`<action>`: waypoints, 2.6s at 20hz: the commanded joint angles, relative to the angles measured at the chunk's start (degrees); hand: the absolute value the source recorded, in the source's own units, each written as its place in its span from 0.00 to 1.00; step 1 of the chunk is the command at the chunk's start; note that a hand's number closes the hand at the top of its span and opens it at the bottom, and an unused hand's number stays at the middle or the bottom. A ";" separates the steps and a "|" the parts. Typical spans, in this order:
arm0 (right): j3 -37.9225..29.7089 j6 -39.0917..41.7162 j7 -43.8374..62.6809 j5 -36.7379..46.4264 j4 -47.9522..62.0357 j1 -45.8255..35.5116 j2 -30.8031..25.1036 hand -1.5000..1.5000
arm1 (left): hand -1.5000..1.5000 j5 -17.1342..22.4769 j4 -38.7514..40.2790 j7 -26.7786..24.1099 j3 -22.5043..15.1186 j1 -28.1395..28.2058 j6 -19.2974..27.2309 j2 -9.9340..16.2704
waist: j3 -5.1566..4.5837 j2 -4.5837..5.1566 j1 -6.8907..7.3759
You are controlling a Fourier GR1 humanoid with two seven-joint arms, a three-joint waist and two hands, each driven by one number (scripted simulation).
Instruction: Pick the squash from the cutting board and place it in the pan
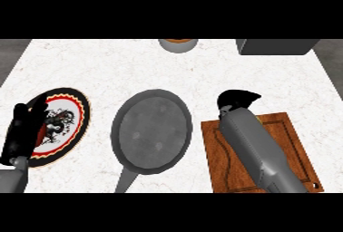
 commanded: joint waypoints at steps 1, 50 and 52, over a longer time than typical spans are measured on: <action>-0.06 2.53 8.64 2.17 -1.12 2.93 0.47 0.00 | 0.50 0.38 -0.51 1.16 0.82 0.24 -1.19 0.32 | 0.00 -0.09 -0.22; 10.43 -28.63 -34.86 -2.50 -65.31 30.78 3.43 1.00 | 0.50 -5.66 -0.79 0.04 3.79 0.51 -1.92 -4.84 | 0.02 0.16 0.30; 12.06 -33.07 -29.99 -5.67 -60.63 25.68 3.50 1.00 | 0.50 -3.74 1.43 -2.74 5.56 1.27 -5.44 -2.61 | 0.01 0.23 0.74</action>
